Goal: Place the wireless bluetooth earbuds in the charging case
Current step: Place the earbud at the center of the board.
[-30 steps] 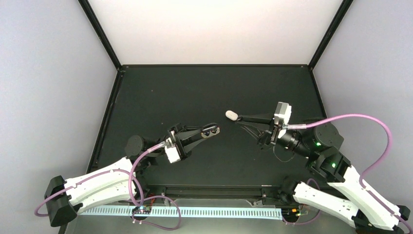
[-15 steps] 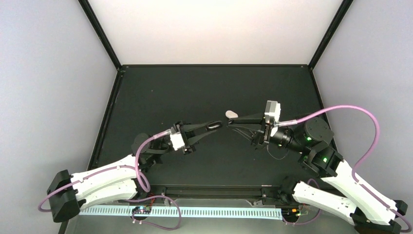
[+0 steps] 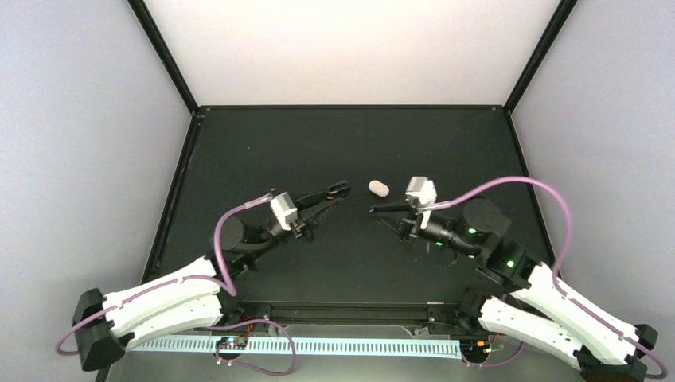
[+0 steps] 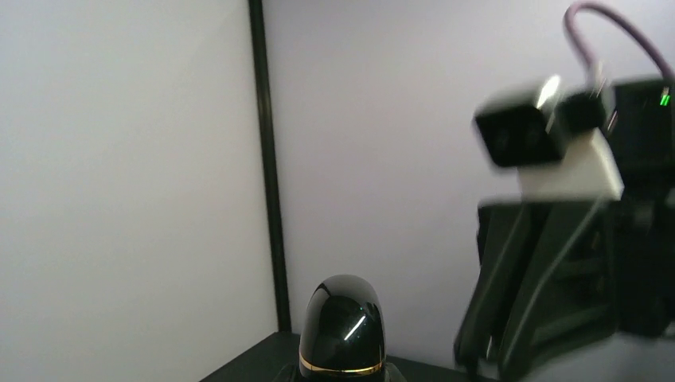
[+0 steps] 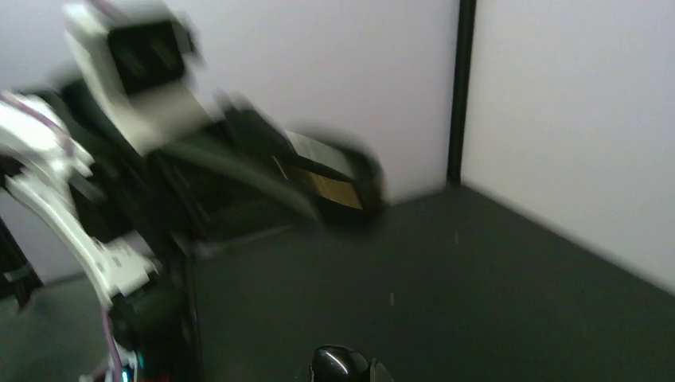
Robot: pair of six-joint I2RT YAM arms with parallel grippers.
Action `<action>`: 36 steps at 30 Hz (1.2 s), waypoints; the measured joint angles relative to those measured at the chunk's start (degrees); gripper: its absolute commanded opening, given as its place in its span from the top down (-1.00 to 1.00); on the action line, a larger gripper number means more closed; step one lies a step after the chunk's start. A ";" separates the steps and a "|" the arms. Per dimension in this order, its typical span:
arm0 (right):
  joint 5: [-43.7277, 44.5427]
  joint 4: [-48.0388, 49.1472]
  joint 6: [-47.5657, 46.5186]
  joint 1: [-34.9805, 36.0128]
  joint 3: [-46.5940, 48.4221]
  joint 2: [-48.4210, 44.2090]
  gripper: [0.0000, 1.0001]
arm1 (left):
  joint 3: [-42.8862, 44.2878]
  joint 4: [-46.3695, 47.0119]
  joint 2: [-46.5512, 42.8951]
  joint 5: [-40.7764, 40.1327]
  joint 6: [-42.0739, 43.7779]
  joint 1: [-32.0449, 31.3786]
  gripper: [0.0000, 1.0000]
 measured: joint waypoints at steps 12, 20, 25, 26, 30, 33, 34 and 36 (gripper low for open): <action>2.08 -12.15 9.18 -0.26 -2.71 30.40 0.77 | -9.40 -13.11 -20.65 -9.20 1.01 0.00 0.97; -0.20 -17.29 15.76 -1.16 -1.05 45.64 0.72 | -11.30 -15.50 -22.64 -9.03 0.57 0.00 0.97; -0.48 -16.83 18.23 -2.49 -1.03 51.56 0.52 | -12.72 -16.31 -23.76 -8.61 -0.85 0.00 0.97; -0.46 -16.76 18.40 -2.58 -1.03 52.61 0.46 | -12.76 -16.39 -23.82 -8.61 -0.98 0.00 0.97; -0.94 -15.96 19.26 -2.80 -0.50 54.47 0.07 | -12.85 -17.27 -24.68 -8.44 -1.70 0.00 0.97; -1.09 -15.80 19.45 -2.75 -0.42 54.12 -0.06 | -12.85 -17.53 -24.68 -8.41 -1.97 0.00 0.97; -0.90 -16.09 19.39 -2.78 -0.44 53.64 -0.07 | -12.85 -17.59 -24.65 -8.28 -1.99 0.00 0.97; -0.22 -16.76 19.28 -2.84 -0.76 50.88 -0.08 | -12.85 -17.70 -24.63 -7.82 -1.92 0.00 0.97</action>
